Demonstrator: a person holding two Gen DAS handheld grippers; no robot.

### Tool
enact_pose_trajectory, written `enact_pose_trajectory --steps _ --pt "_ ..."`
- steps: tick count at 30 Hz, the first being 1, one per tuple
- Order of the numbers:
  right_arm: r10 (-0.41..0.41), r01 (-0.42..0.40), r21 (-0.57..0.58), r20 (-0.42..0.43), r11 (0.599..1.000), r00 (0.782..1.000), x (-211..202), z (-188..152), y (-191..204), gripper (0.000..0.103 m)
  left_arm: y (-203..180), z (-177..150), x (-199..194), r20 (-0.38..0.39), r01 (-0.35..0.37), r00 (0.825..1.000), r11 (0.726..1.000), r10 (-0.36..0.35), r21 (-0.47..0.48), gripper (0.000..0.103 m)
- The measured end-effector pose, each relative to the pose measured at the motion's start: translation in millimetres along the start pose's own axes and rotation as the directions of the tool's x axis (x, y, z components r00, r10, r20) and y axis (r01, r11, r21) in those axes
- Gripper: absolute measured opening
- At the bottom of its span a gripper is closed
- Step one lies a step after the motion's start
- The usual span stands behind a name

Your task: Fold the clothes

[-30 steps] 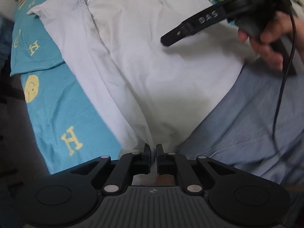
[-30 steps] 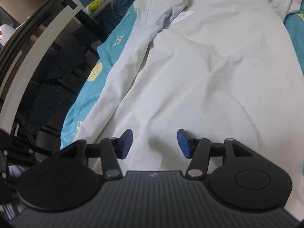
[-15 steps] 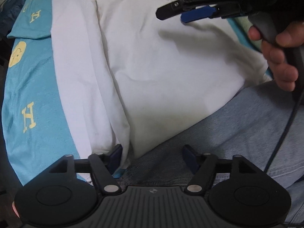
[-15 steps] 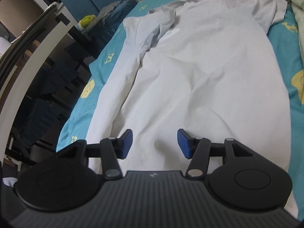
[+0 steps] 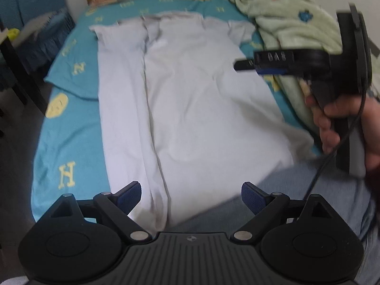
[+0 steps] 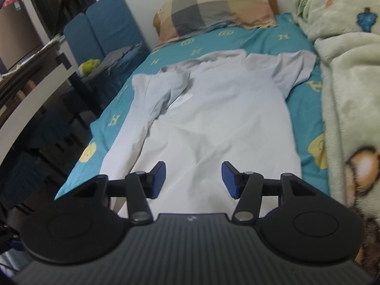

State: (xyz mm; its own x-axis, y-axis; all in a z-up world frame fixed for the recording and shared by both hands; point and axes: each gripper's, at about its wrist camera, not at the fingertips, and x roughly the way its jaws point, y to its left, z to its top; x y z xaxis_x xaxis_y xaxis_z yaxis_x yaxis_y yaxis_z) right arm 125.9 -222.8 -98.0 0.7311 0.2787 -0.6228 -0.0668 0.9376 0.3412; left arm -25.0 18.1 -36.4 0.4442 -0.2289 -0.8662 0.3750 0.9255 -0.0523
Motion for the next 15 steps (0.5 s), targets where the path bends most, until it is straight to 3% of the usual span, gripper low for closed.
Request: enact_pose_trajectory --steps 4,8,15 --pt "-0.043 0.043 0.004 0.076 0.999 0.996 -10 5 -6 0.056 1 24 4 0.115 0.025 0.993 0.998 -0.018 -0.063 0.093" --pt "-0.085 0.086 0.001 0.134 0.996 0.987 -17 7 -9 0.056 0 59 13 0.215 -0.005 0.976 0.998 0.02 -0.07 0.093" --pt "-0.127 0.127 0.013 0.202 0.992 0.971 -22 9 -14 0.056 6 112 37 0.348 -0.059 0.934 0.995 0.085 -0.085 0.093"
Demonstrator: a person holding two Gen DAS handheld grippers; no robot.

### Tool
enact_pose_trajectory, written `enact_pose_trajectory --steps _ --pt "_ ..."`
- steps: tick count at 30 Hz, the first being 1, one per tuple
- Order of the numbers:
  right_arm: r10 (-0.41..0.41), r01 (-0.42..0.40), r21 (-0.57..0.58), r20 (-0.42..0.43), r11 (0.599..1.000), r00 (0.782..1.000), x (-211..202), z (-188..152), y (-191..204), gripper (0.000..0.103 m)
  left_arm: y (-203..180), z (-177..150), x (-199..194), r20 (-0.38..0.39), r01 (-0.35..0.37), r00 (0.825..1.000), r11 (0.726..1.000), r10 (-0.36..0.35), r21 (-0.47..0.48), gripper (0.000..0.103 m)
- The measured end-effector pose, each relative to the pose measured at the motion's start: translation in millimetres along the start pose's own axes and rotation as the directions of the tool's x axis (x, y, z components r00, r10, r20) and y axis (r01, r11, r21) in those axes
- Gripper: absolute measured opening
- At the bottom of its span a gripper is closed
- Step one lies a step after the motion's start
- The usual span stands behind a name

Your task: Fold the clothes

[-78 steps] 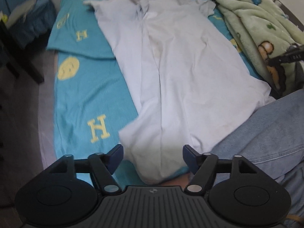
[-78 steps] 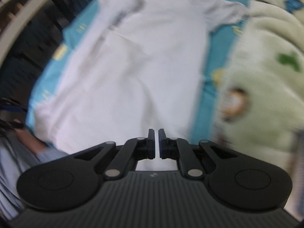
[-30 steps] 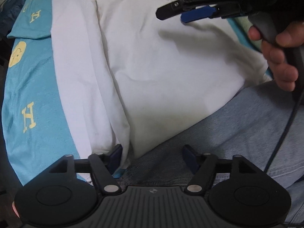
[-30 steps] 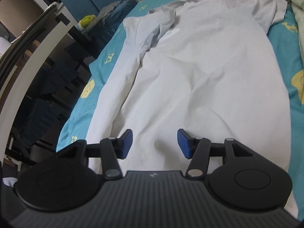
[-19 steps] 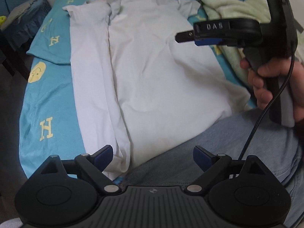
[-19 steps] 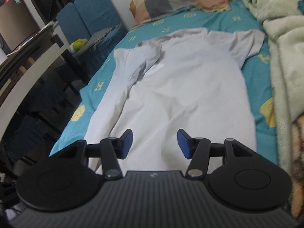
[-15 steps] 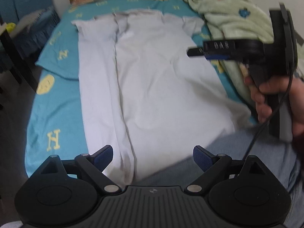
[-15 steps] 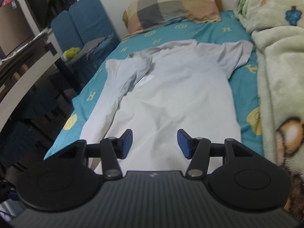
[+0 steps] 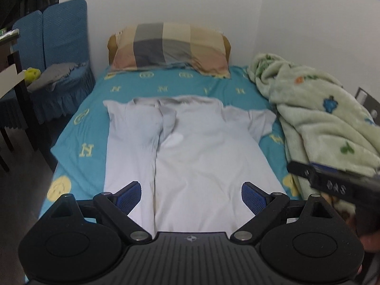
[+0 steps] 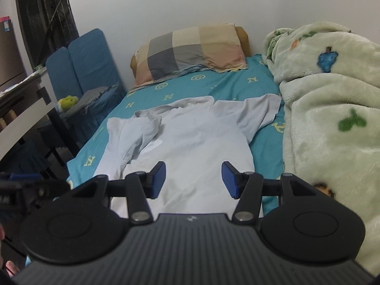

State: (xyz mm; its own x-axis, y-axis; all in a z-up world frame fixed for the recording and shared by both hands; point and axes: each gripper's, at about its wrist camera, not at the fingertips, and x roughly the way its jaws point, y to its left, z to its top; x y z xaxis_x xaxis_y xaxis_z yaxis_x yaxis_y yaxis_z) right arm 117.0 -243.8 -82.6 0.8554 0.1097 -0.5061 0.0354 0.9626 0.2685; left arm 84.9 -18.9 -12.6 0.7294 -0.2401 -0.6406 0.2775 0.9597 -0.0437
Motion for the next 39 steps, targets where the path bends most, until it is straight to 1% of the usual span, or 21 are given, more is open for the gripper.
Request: enact_pose_trajectory --steps 4,6,8,11,14,17,20,22,23,24,25,26,28,30,32,35,38,39 --pt "-0.007 0.007 0.004 -0.01 1.0 1.0 7 -2 2 0.056 14 -11 24 0.041 0.0 0.999 1.0 0.001 -0.029 0.093" --pt "-0.009 0.009 0.005 -0.015 1.0 1.0 10 -4 4 0.056 22 -18 33 0.033 0.008 0.999 0.998 -0.007 -0.057 0.093" --pt "-0.019 0.019 0.0 -0.021 1.0 1.0 11 -6 4 0.054 26 -24 38 0.026 0.001 1.0 0.998 0.0 -0.055 0.093" --pt "-0.041 0.04 -0.01 -0.031 0.999 0.999 11 -11 2 0.054 26 -29 34 0.034 -0.026 0.999 1.0 0.026 -0.012 0.093" --pt "-0.052 0.052 0.009 -0.043 0.999 0.998 15 -10 -2 0.054 27 -30 29 0.055 -0.013 0.998 1.0 0.014 -0.019 0.093" --pt "-0.057 0.059 0.034 -0.055 0.998 0.997 20 -7 -6 0.054 28 -32 27 0.053 -0.004 0.999 0.999 0.006 -0.034 0.094" --pt "-0.04 0.048 0.089 -0.089 0.995 0.995 32 7 -12 0.054 35 -35 25 0.048 -0.009 0.999 0.997 0.012 -0.073 0.094" --pt "-0.016 0.03 0.133 -0.108 0.991 0.994 46 22 -17 0.054 42 -37 24 0.05 -0.012 0.999 0.994 0.018 -0.111 0.094" --pt "0.0 0.02 0.165 -0.12 0.986 0.993 56 30 -21 0.056 45 -38 24 0.051 -0.012 0.998 0.991 0.019 -0.13 0.094" --pt "0.008 0.018 0.197 -0.13 0.98 0.992 67 38 -25 0.061 48 -38 24 0.052 -0.01 0.998 0.989 0.018 -0.146 0.094" --pt "0.003 0.028 0.229 -0.135 0.973 0.991 80 45 -30 0.07 50 -38 25 0.053 -0.009 0.998 0.987 0.017 -0.159 0.094" --pt "-0.005 0.041 0.257 -0.141 0.965 0.99 94 52 -36 0.072 52 -38 26 0.054 -0.007 0.998 0.986 0.016 -0.169 0.094" --pt "-0.031 0.078 0.304 -0.157 0.95 0.987 125 64 -48 0.072 55 -37 28 0.059 -0.002 0.998 0.984 0.012 -0.177 0.094" --pt "-0.049 0.115 0.362 -0.186 0.925 0.981 159 70 -63 0.072 58 -37 32 0.057 0.002 0.998 0.984 0.008 -0.179 0.095" --pt "-0.069 0.154 0.437 -0.205 0.886 0.976 192 72 -81 0.072 64 -38 39 0.05 -0.001 0.999 0.98 0.011 -0.198 0.095" --pt "-0.102 0.203 0.541 -0.212 0.816 0.972 235 69 -112 0.072 84 -40 53 0.045 -0.004 0.999 0.95 0.019 -0.312 0.095" --pt "-0.123 0.228 0.629 -0.208 0.743 0.971 271 66 -143 0.072 102 -38 74 0.011 0.006 1.0 0.923 -0.002 -0.385 0.095" --pt "-0.13 0.228 0.645 -0.196 0.729 0.972 280 63 -150 0.072 106 -38 80 0.003 0.003 1.0 0.92 -0.002 -0.392 0.095"
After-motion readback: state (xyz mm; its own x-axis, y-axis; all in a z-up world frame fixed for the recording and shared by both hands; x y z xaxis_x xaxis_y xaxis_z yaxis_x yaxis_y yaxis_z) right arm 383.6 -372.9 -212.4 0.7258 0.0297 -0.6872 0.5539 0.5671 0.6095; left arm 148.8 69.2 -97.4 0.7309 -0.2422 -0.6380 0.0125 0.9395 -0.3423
